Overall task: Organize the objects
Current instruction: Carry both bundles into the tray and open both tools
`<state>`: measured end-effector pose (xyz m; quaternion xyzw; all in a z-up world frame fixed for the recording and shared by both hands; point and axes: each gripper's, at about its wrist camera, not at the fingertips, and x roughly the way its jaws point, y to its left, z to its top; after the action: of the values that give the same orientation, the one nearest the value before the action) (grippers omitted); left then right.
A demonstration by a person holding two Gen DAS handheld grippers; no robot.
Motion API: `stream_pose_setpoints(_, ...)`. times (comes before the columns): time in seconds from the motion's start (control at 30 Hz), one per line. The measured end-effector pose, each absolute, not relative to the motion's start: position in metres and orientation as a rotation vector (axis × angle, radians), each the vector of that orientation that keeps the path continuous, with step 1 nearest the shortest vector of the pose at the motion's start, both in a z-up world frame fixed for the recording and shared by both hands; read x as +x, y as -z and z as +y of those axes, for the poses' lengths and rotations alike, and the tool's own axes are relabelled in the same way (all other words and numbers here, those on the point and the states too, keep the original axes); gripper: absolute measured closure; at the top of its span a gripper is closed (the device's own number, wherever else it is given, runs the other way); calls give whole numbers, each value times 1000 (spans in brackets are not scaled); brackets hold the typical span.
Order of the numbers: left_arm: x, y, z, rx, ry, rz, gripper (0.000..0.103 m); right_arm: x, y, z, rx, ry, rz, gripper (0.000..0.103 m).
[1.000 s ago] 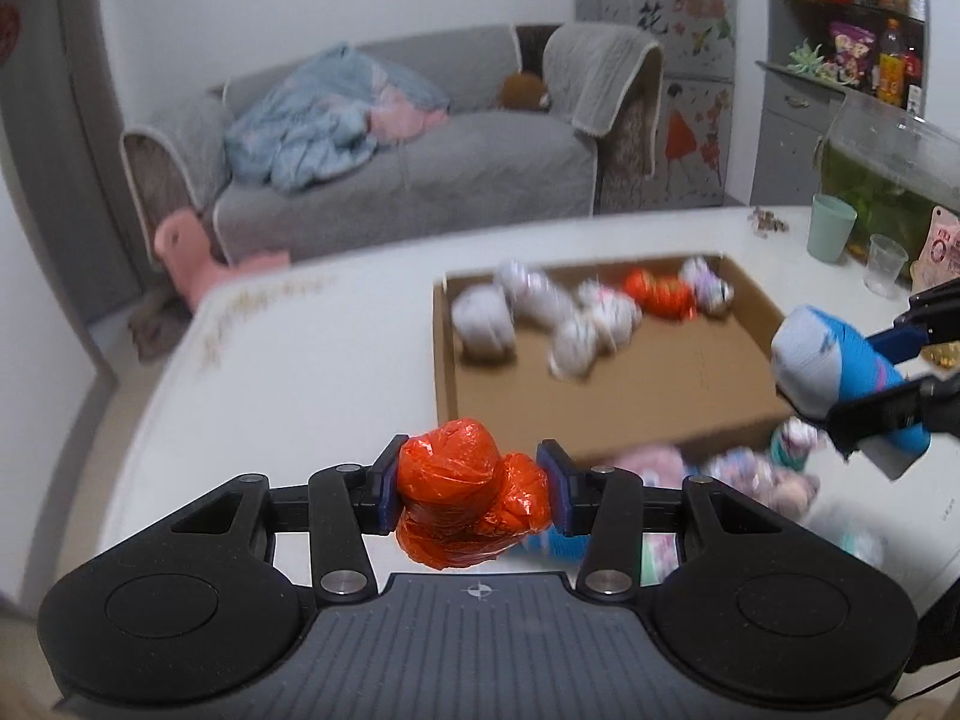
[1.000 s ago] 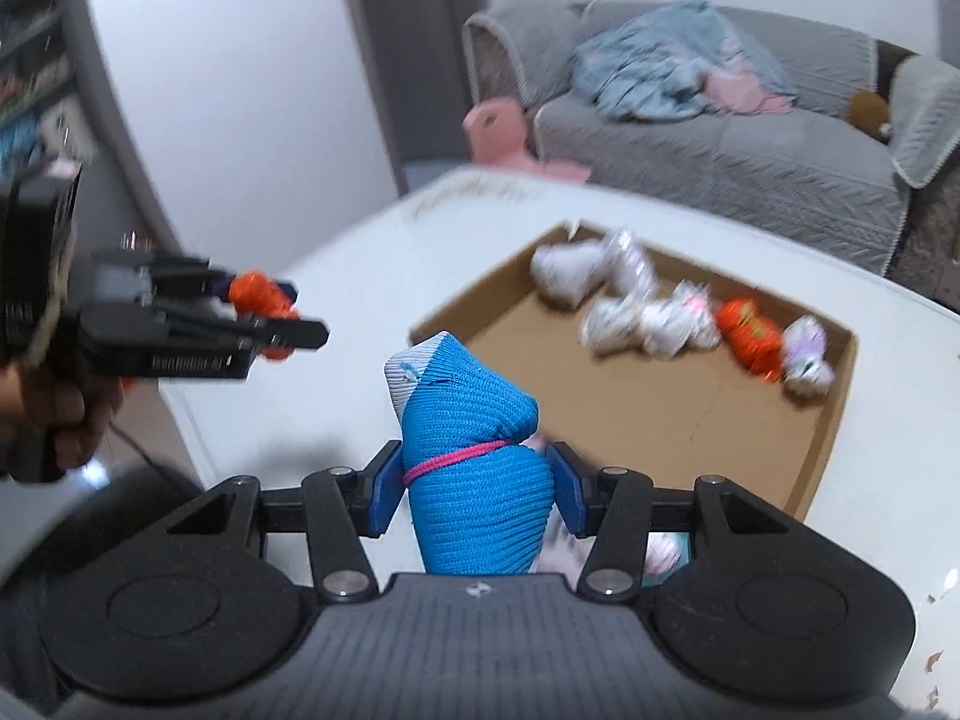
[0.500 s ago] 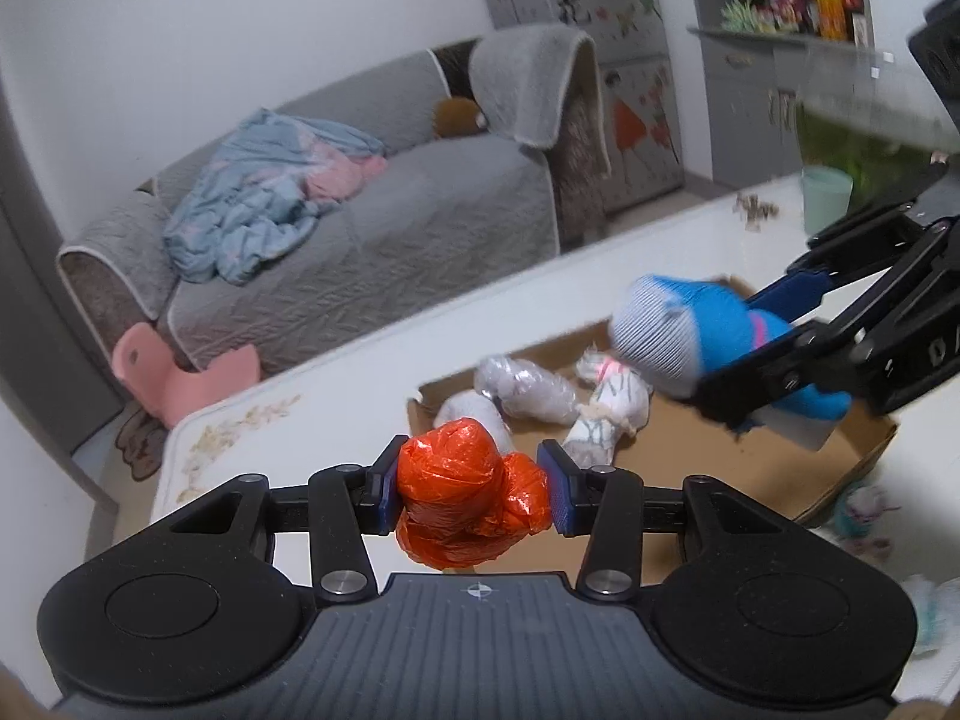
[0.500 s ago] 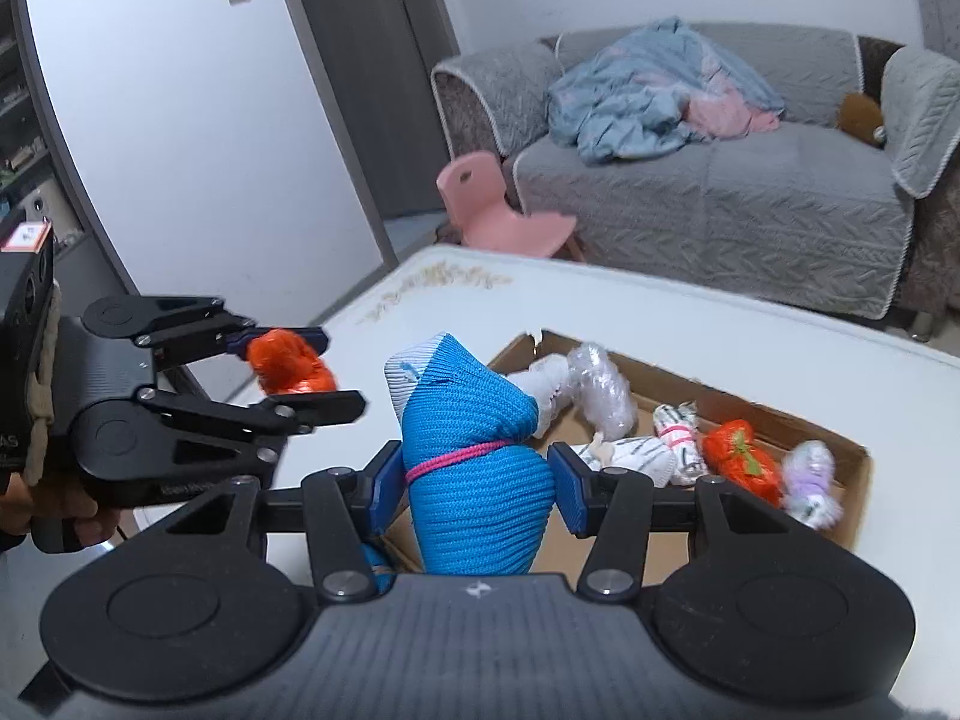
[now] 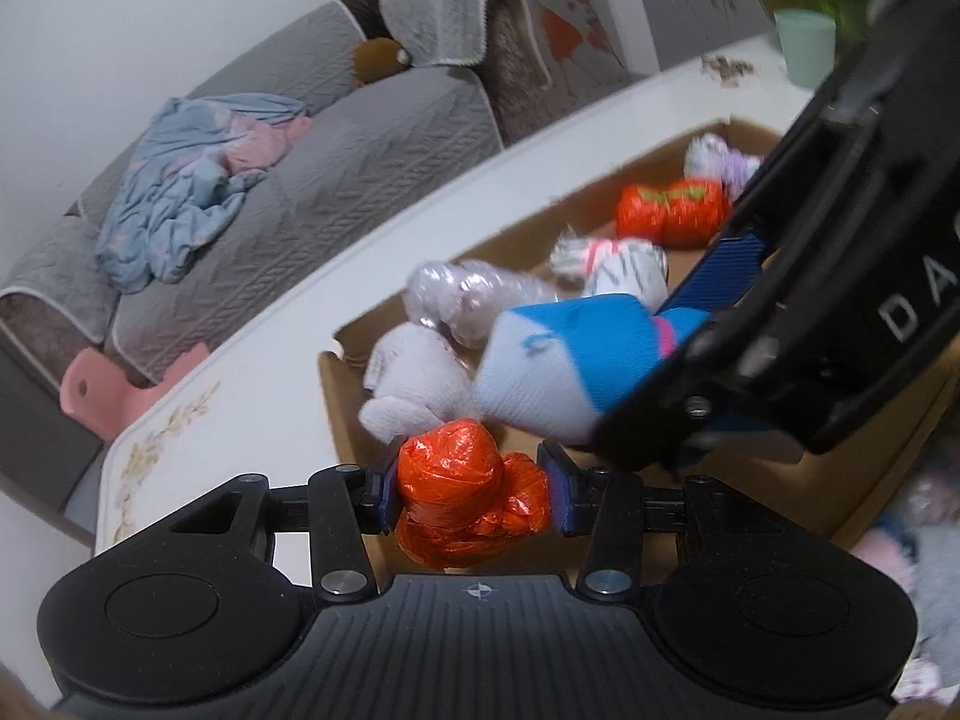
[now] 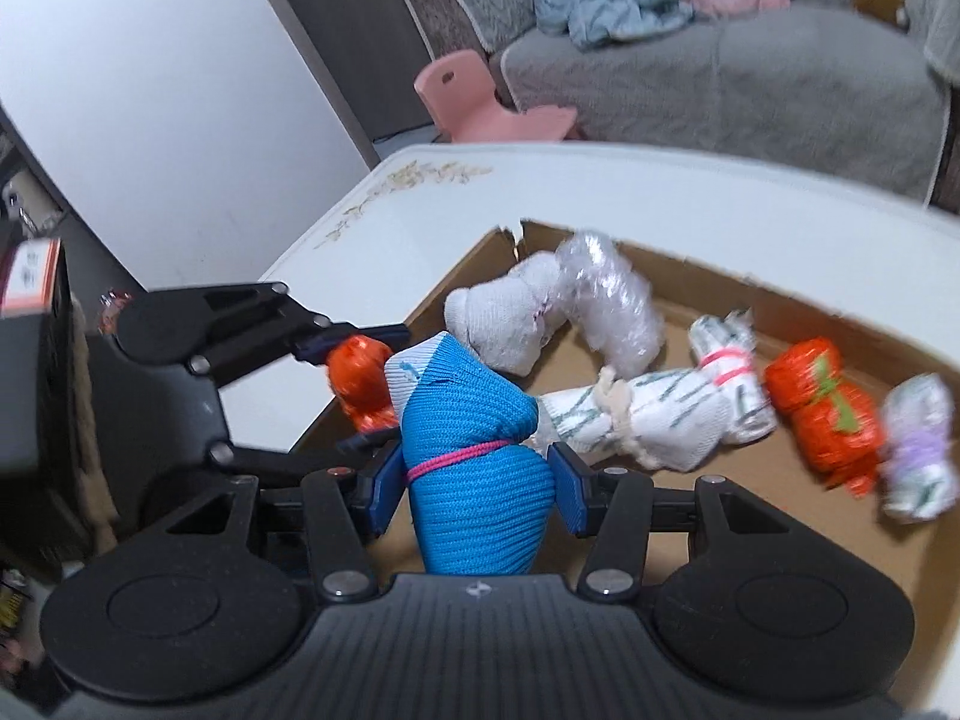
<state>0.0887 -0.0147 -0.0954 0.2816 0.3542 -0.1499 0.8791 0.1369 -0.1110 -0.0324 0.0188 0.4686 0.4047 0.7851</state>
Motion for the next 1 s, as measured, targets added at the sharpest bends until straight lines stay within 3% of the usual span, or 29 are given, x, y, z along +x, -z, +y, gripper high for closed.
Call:
stream_pose_setpoints(0.53,108,116,-11,538,256,769,47,149,54,-91,-74,-803,955,55)
stream_pose_setpoints(0.6,108,115,-13,544,244,763,43,152,54,-92,-62,-804,961,55)
stream_pose_setpoints(0.67,104,114,-15,566,238,745,27,154,54,-91,-61,-805,964,53)
stream_pose_setpoints(1.0,94,107,-18,574,241,737,22,157,48,-89,-34,-816,952,48)
